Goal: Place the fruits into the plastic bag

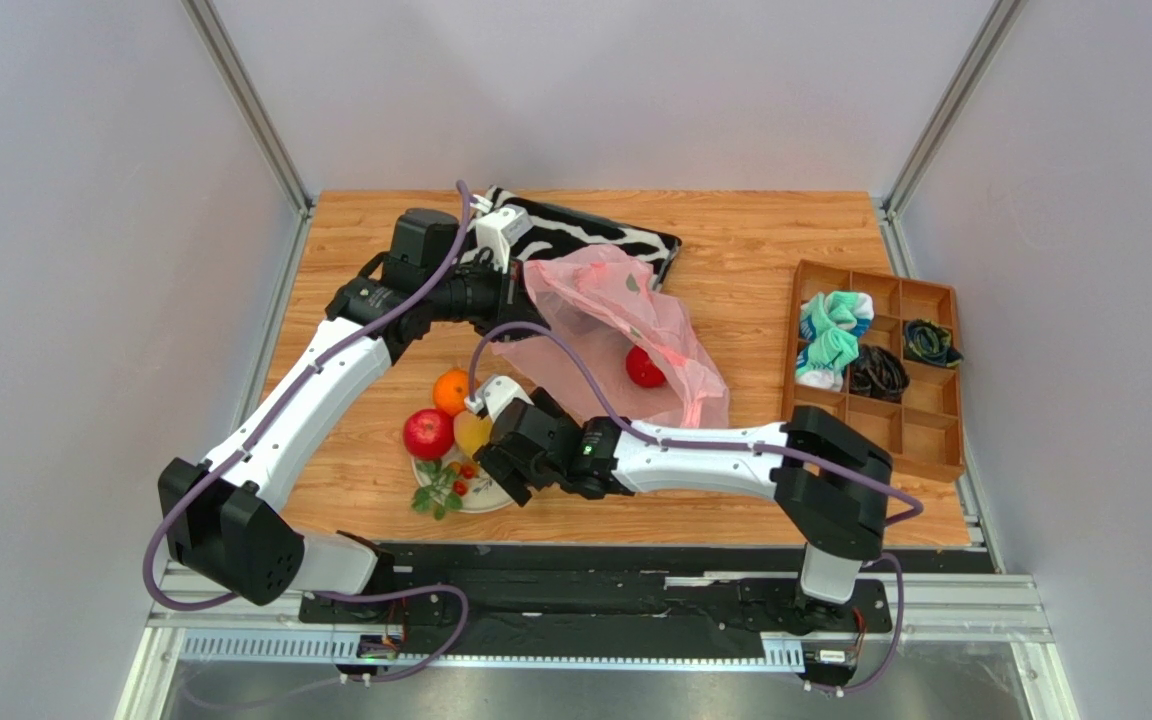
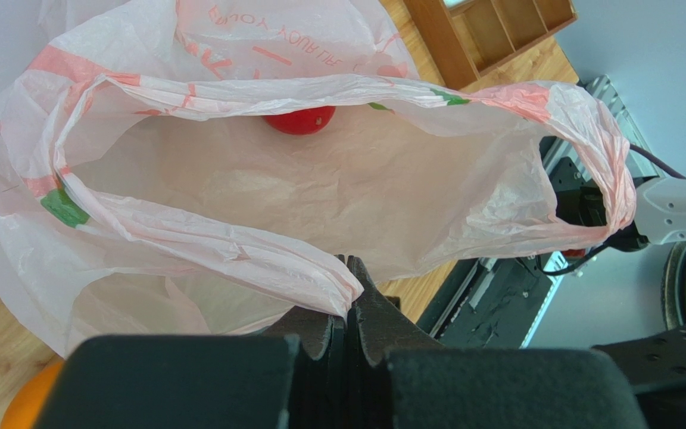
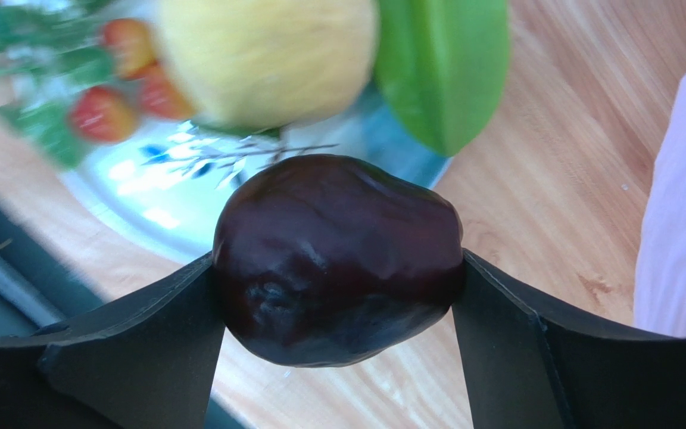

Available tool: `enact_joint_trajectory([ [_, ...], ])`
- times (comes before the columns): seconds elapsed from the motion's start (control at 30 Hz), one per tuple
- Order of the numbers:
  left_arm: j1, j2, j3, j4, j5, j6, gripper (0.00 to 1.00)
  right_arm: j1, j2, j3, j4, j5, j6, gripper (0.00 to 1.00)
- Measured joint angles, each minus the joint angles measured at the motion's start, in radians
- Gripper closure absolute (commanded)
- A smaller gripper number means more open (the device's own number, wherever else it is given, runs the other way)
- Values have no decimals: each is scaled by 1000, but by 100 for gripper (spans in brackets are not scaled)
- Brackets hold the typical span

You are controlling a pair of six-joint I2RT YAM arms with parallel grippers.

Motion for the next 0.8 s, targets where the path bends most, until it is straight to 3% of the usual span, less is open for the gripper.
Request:
enact_joint_trajectory([
  [0.47, -5, 0, 0, 0, -1, 0, 100, 45, -295, -23, -4, -58, -2, 53],
  [0.8, -6, 0, 0, 0, -11, 0, 100, -138, -439, -77, -3, -113, 27, 53],
])
